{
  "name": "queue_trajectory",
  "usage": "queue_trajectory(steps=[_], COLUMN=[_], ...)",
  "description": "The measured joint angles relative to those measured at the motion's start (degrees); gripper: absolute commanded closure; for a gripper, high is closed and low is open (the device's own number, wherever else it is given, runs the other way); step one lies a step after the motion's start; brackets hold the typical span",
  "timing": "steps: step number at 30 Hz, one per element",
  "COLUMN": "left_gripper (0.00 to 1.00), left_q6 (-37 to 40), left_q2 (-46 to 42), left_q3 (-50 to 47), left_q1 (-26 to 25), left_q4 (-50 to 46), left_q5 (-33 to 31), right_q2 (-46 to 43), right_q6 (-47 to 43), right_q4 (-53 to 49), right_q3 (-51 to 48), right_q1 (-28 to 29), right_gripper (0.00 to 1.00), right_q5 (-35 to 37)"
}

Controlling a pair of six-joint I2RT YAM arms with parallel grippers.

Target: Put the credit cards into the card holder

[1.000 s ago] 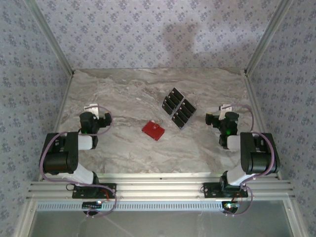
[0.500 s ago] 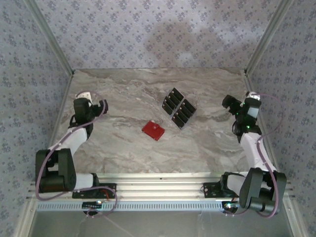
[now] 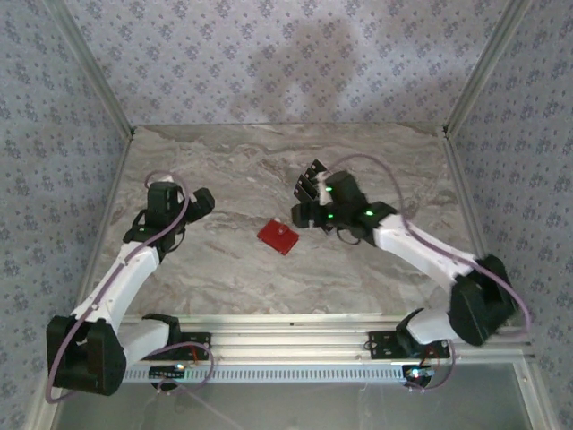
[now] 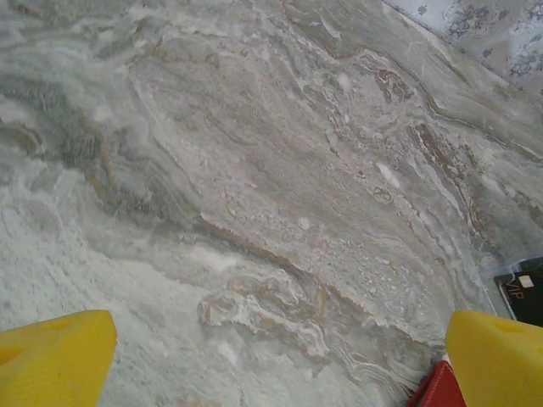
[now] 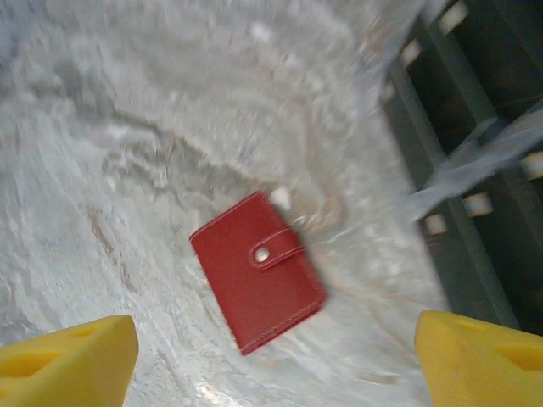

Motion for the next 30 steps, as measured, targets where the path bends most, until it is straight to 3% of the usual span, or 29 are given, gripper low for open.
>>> queue_trajectory(steps=[5,9,30], left_gripper=[0.0,0.0,0.0], left_q6=[-3.5,-4.6,-5.0], left_q2=[-0.8,-0.8,-0.2], left_q3=[-1.0,-1.0,-1.0], left_q1=[-1.2,-1.9,-2.8], left_q4=[-2.3,-3.1,-3.6], left_q5=[0.0,0.0,0.0], right_q2=[17.9,24.9,28.8], right_q6=[1.6,2.2,5.7], right_q4=[-3.0,-4.8,-5.1], right_q3=[11.1,16.1,14.5], right_q1=[4.2,4.4,5.4], right_gripper=[0.21,0.2,0.2], right_q5=[0.8,1.6,2.6])
